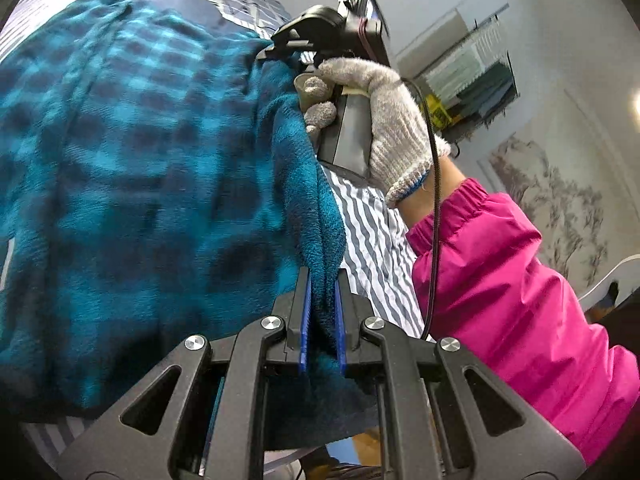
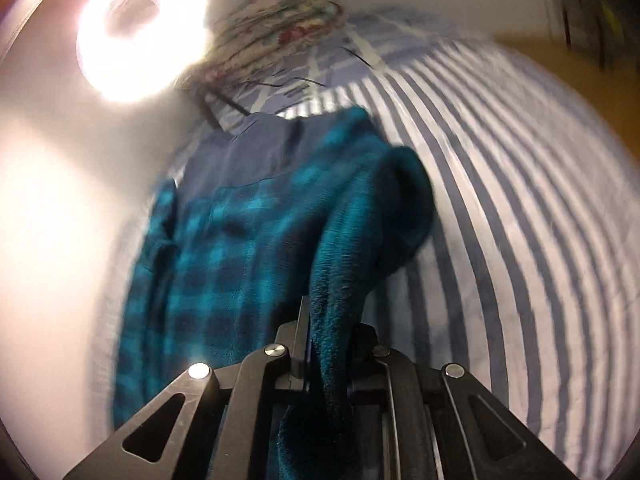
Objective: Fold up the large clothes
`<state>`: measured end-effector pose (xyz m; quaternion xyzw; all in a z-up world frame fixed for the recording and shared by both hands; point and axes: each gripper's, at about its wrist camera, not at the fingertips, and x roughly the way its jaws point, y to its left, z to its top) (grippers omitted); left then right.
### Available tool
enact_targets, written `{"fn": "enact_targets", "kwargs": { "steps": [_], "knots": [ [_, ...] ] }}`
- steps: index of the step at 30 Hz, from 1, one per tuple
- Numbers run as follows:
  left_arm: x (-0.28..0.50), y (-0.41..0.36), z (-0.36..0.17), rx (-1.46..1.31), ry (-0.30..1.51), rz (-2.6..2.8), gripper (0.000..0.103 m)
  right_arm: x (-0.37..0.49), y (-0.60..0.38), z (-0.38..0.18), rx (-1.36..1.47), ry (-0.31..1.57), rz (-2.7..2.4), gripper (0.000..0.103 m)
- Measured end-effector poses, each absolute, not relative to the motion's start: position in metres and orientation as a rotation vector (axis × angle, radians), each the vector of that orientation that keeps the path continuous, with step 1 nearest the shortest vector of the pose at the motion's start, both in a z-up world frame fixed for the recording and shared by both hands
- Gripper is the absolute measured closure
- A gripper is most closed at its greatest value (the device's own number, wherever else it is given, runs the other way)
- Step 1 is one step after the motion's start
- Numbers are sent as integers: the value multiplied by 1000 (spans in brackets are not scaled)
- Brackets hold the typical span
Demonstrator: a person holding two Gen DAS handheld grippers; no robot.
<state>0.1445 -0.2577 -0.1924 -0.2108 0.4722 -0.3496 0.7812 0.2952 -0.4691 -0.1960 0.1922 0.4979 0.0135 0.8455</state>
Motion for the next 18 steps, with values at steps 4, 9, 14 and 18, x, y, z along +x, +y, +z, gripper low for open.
{"fn": "enact_targets", "kwargs": {
  "steps": [4, 9, 14, 18],
  "knots": [
    [145, -229, -197, -532, 1019, -717, 95, 308, -410, -178, 177, 1052, -3, 95],
    [145, -190, -209, -611, 1027, -648, 95, 318, -316, -177, -178, 1035, 21, 95],
    [145, -168, -223, -642, 1044, -590, 95, 326, -241, -201, -387, 1041, 94, 95],
    [145, -164, -226, -629, 1038, -573, 95, 332, -224, -227, -412, 1089, 110, 95]
  ]
}}
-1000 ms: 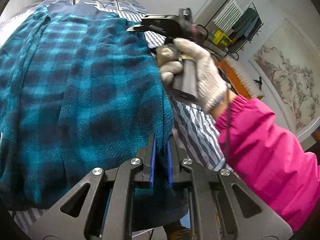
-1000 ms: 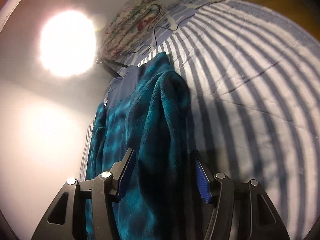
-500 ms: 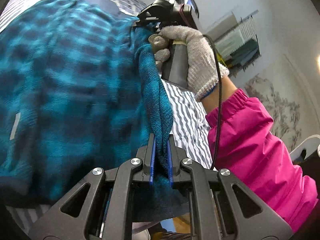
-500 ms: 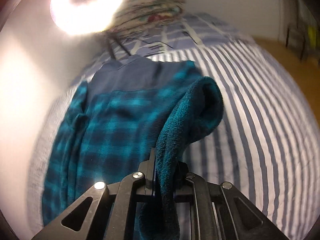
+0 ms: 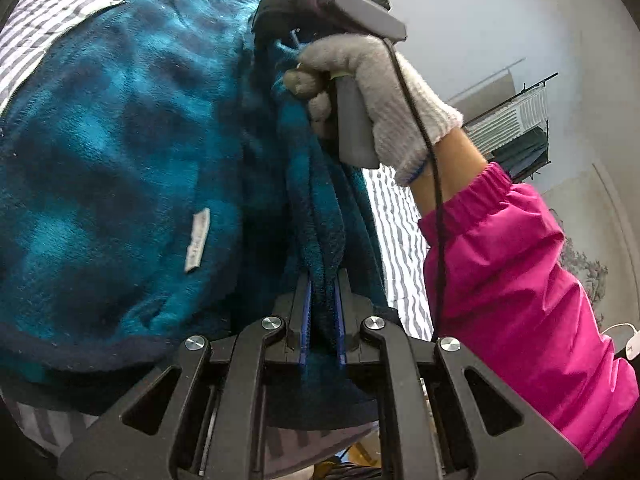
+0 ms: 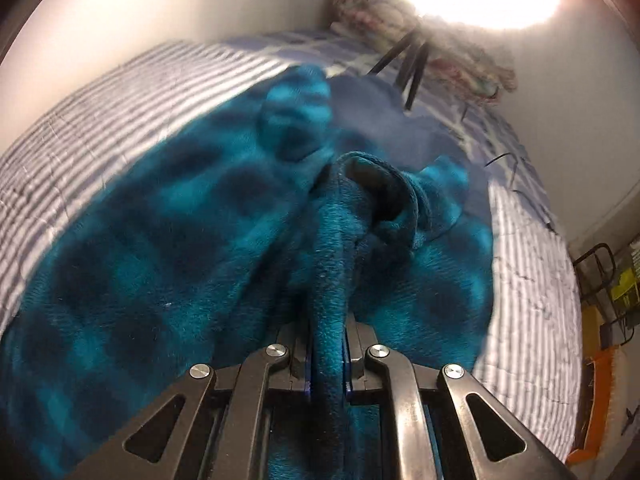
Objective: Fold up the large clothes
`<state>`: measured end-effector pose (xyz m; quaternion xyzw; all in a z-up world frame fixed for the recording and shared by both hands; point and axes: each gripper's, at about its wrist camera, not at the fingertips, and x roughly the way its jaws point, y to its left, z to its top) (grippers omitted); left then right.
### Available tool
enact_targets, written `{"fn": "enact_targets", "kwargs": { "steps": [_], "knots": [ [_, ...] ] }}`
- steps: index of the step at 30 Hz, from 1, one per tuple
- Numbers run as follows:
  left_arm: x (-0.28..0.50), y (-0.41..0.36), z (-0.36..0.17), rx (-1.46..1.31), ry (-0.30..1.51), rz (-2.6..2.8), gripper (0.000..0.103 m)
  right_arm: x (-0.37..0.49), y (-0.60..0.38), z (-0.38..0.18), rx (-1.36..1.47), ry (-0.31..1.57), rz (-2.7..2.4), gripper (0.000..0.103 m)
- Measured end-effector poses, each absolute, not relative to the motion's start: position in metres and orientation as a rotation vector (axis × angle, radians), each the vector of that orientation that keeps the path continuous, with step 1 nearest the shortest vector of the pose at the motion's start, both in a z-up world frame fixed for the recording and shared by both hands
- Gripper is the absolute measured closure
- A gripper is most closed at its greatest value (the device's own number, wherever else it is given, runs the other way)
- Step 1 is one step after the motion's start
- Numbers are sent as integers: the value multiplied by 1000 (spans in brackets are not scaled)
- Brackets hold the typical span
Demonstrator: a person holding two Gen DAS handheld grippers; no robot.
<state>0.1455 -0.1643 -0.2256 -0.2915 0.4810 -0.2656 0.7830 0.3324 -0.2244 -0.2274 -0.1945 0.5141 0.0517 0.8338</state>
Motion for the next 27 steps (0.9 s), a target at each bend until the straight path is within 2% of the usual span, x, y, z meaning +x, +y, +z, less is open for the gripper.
{"fn": "enact_targets", "kwargs": {
  "steps": [3, 4, 7, 8, 12, 14, 22, 27],
  "knots": [
    [146, -165, -227, -623, 1044, -574, 95, 334, -232, -229, -361, 1099, 131, 94],
    [147, -165, -227, -624, 1046, -575, 95, 333, -239, -224, -311, 1103, 170, 90],
    [144, -164, -225, -616, 1045, -578, 95, 336, -269, -205, -77, 1088, 298, 66],
    [147, -165, -222, -612, 1041, -575, 95, 333, -287, -194, 27, 1068, 329, 64],
    [144, -160, -216, -591, 1028, -542, 95, 315, -357, -160, 283, 1001, 306, 64],
    [142, -158, -218, -572, 1027, -524, 95, 304, -374, -153, 304, 1001, 272, 69],
    [143, -155, -209, -481, 1005, -469, 95, 220, -339, -165, 149, 1126, 360, 70],
    [130, -147, -210, -450, 1030, -459, 93, 176, -294, -203, 62, 1172, 395, 70]
  ]
}}
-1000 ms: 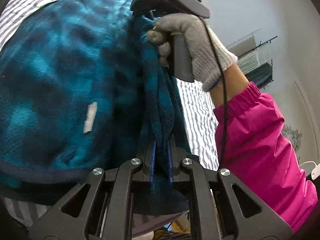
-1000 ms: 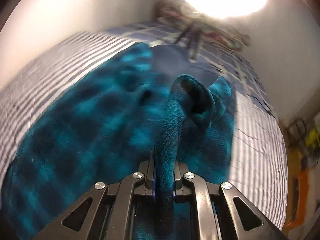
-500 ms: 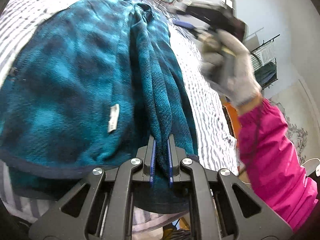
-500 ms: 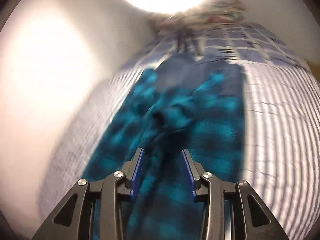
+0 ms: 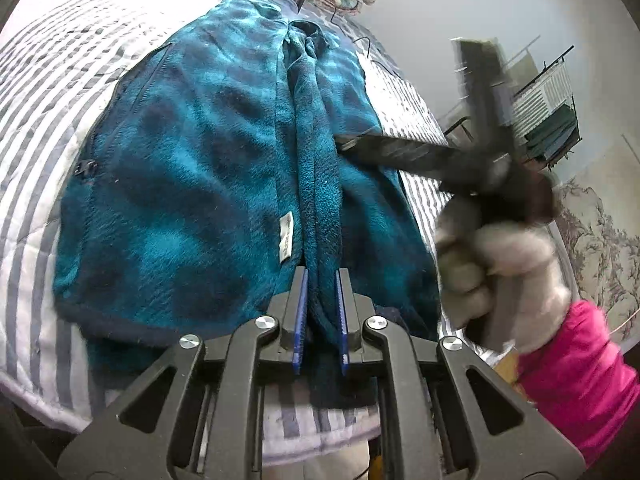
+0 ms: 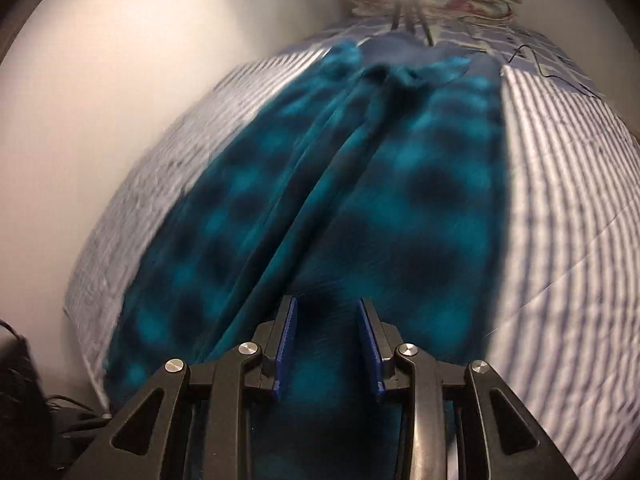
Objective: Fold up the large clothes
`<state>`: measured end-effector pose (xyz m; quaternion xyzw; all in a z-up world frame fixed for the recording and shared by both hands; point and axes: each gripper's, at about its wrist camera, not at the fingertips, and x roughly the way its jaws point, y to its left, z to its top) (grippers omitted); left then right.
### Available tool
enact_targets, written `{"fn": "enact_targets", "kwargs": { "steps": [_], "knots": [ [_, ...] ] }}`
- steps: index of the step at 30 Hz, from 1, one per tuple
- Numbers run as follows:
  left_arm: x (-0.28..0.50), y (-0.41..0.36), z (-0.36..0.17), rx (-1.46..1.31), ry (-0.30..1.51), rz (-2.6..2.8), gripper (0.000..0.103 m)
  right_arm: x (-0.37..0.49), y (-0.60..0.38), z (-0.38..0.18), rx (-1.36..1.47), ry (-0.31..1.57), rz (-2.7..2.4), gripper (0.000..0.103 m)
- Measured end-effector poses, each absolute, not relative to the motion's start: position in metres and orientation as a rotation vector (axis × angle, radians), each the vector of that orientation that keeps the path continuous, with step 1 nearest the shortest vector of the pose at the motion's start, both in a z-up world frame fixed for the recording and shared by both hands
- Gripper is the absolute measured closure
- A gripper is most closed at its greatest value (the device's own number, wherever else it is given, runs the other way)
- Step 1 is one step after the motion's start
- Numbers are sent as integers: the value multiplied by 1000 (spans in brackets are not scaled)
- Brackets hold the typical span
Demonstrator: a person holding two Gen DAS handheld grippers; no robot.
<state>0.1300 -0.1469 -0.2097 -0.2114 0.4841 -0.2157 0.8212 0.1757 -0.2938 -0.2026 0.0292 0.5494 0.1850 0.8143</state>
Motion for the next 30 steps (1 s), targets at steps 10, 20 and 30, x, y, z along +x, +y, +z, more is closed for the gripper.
{"fn": "enact_targets", "kwargs": {
  "steps": [10, 20, 30],
  "knots": [
    [114, -48, -158, -431, 990, -404, 51, 124, -318, -145, 116, 1085, 354, 63],
    [145, 7, -232, -715, 1216, -370, 48, 35, -382, -156, 344, 1166, 273, 41],
    [157, -23, -244, -658, 1238, -451, 85, 44, -374, -215, 546, 1251, 354, 41]
  ]
}}
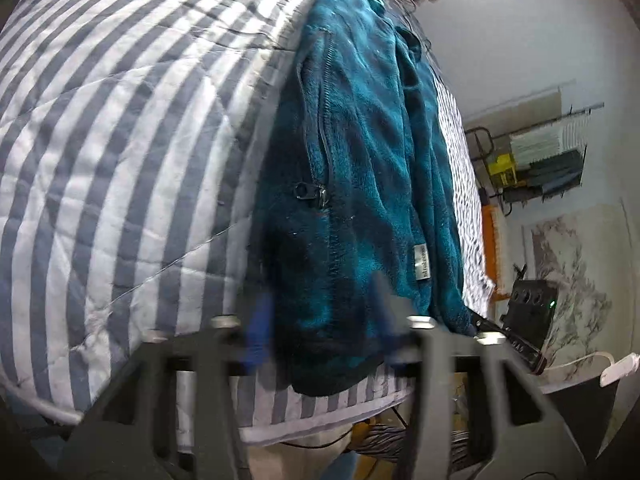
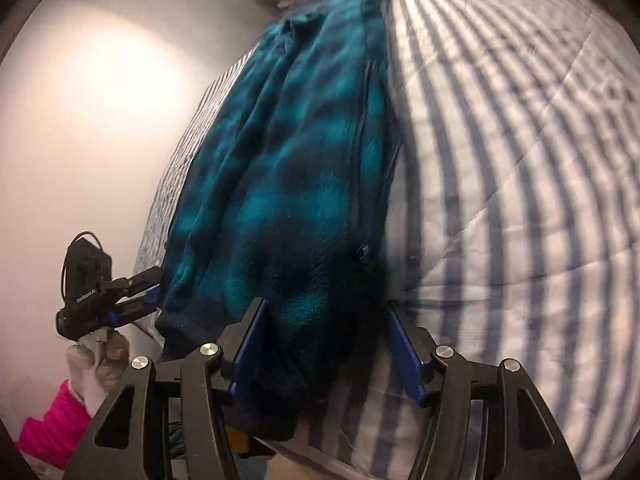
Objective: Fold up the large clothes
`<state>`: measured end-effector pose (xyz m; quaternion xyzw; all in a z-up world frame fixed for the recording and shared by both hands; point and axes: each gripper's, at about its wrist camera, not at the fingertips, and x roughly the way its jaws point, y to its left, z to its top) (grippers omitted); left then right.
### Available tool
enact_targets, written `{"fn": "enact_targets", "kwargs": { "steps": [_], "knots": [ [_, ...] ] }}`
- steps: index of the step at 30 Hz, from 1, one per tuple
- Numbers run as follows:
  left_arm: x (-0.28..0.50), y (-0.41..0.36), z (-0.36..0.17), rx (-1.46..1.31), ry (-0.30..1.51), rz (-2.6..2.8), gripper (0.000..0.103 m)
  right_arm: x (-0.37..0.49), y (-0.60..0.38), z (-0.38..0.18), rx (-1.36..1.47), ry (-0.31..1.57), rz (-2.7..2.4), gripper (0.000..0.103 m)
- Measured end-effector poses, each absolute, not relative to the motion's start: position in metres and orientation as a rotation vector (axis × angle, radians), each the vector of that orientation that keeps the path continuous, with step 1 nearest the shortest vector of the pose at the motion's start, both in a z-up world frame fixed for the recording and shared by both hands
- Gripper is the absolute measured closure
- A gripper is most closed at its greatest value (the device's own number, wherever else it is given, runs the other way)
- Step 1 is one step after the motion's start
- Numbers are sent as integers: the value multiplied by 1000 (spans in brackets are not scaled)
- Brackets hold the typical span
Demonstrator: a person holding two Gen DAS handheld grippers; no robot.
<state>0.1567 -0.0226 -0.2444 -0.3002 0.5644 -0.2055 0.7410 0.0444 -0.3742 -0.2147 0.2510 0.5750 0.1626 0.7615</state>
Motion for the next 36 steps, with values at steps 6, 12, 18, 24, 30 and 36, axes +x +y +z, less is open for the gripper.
{"fn": "enact_targets", "kwargs": {
  "steps": [6, 12, 18, 24, 30, 36],
  "knots": [
    [144, -22, -209, -571, 1151, -459, 94, 52, -354, -207, 523, 1250, 418, 89],
    [141, -12, -225, -552, 1185, -441, 94, 50, -352, -200, 495, 1253, 392, 93],
    [141, 3, -235, -665, 1205, -451, 71, 45, -367, -208, 547, 1243, 398, 60],
    [137, -2, -252, -754, 1240, -512, 69, 39, -370, -221, 611, 1274, 452, 60],
    [137, -12, -246, -704, 1227, -522, 85, 42, -354, -225, 591, 1284, 517, 67],
    [133, -11, -217, -737, 1174, -536, 89, 50, -364, -217, 701, 1261, 526, 89]
  ]
}}
